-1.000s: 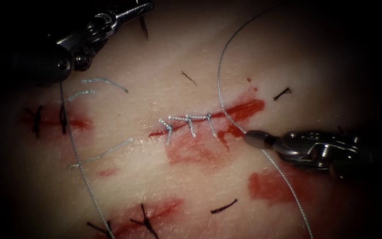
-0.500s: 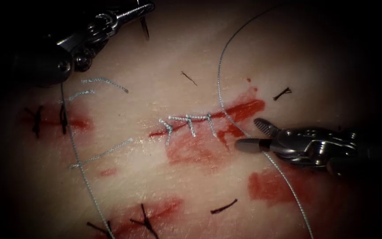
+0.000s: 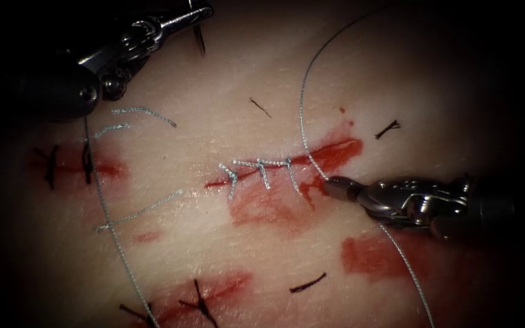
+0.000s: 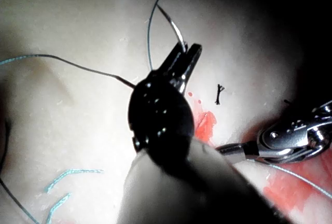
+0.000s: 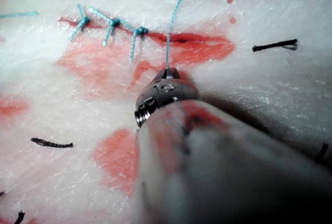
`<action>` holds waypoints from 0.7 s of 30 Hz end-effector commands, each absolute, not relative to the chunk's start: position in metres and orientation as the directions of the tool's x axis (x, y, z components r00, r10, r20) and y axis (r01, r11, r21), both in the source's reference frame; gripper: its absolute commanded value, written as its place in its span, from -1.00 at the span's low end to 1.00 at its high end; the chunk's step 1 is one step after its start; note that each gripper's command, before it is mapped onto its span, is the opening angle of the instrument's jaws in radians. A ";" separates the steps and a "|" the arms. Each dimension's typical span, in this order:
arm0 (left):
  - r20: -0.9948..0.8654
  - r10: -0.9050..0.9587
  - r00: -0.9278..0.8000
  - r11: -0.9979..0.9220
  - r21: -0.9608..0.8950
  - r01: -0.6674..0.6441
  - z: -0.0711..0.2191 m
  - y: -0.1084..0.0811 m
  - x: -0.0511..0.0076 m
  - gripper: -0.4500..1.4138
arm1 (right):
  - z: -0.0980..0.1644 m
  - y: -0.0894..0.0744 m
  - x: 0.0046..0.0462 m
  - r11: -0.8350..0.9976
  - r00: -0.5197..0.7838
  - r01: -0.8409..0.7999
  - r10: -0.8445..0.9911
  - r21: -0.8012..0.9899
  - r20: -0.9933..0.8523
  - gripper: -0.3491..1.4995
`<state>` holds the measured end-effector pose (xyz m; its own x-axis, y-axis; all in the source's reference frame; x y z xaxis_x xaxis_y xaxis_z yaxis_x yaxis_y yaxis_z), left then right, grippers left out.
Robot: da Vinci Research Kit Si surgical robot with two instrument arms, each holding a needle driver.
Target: Wound Closure
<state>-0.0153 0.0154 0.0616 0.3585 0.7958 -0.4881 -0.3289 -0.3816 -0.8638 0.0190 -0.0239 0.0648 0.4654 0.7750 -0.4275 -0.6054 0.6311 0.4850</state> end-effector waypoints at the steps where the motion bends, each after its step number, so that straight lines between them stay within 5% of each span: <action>1: -0.488 0.796 0.359 -0.382 -0.864 -0.329 0.062 0.015 -0.0158 -1.00 | 0.064 -0.024 0.0192 0.631 0.476 -0.609 0.776 0.482 -0.414 -1.00; 10: -0.493 0.795 0.354 -0.386 -0.861 -0.331 0.062 0.015 -0.0158 -1.00 | 0.060 -0.023 0.0118 0.639 0.525 -0.597 0.768 0.485 -0.366 -1.00; 21: -0.491 0.800 0.344 -0.381 -0.860 -0.340 0.062 0.015 -0.0158 -1.00 | 0.058 -0.022 -0.0019 0.635 0.619 -0.654 0.762 0.410 -0.193 -1.00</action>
